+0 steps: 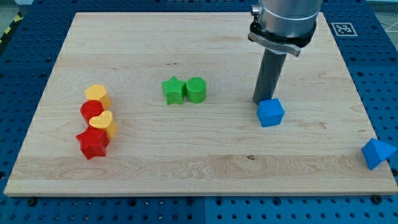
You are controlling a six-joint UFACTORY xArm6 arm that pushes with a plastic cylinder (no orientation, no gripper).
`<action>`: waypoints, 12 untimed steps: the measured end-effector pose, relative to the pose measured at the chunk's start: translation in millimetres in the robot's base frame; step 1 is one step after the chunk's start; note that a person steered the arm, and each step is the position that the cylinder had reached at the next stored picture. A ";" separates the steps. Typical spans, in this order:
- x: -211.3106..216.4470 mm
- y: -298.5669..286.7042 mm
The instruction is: Push blue cube to the blue triangle
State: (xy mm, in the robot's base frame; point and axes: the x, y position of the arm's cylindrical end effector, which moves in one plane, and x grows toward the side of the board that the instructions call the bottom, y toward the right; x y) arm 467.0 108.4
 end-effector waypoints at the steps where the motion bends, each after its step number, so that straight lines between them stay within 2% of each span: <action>1: 27.6 3.5; 2: 43.0 19.7; 4: 74.4 -0.5; 5: 88.6 9.4; 6: 88.6 37.0; 9: 95.3 47.0; 12: 98.2 90.3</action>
State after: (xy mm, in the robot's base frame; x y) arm 565.2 198.7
